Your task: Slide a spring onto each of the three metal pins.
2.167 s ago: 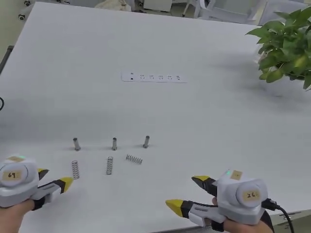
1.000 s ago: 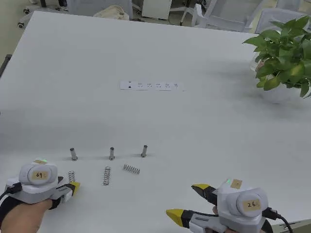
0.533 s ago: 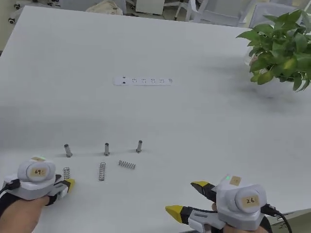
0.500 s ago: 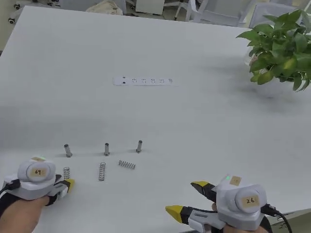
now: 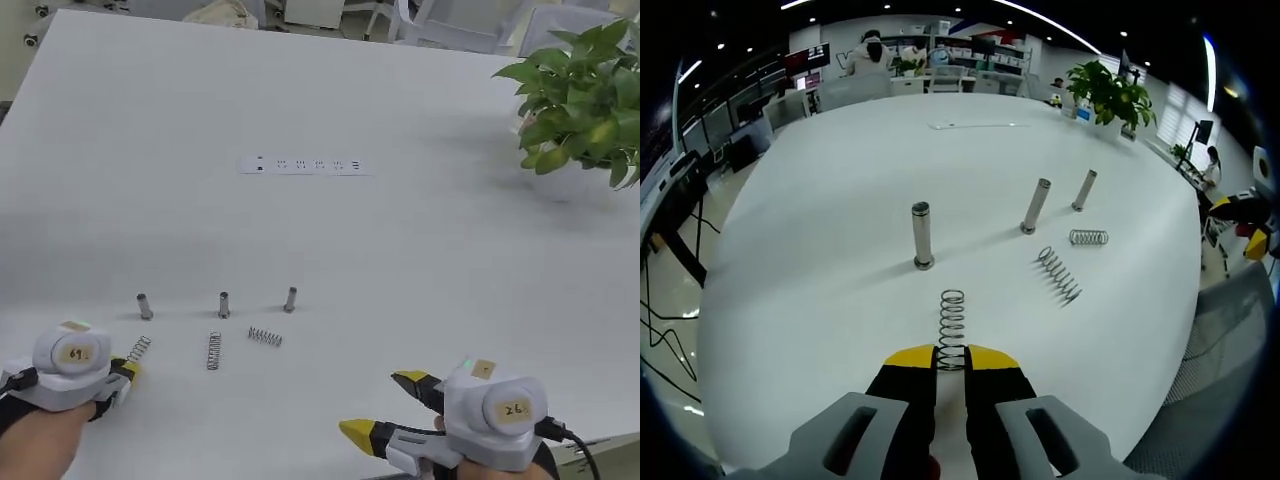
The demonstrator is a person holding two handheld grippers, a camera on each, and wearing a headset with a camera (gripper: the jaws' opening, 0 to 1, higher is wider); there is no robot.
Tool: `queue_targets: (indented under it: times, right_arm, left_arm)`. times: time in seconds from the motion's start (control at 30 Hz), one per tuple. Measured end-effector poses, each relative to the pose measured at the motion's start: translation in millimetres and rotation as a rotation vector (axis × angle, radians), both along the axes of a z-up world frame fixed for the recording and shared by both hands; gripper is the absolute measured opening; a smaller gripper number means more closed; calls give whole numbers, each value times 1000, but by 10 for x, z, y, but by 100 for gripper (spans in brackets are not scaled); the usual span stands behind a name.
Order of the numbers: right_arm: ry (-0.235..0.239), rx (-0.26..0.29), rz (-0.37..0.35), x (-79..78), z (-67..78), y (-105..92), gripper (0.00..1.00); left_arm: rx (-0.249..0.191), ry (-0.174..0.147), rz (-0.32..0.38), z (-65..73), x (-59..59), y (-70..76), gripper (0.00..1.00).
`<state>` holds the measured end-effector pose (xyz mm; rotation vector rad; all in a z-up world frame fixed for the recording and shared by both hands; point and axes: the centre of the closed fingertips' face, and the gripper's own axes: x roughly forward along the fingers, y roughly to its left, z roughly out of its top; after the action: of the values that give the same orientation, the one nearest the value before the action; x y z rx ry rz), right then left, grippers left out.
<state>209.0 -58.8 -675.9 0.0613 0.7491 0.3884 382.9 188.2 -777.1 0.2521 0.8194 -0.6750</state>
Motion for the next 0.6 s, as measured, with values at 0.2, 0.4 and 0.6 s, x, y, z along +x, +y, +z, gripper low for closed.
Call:
queue_targets:
  times: [0.2, 0.4, 0.6]
  right_arm:
    - [4, 5, 16, 20, -24, 54, 59]
    - [6, 18, 33, 53, -27, 115, 59]
    - [7, 14, 70, 101, -23, 186, 59]
  left_arm:
    - [-14, -14, 10, 96, -62, 59, 3]
    - [-28, -22, 17, 184, -163, 104, 3]
    - [-46, -36, 13, 245, -225, 155, 3]
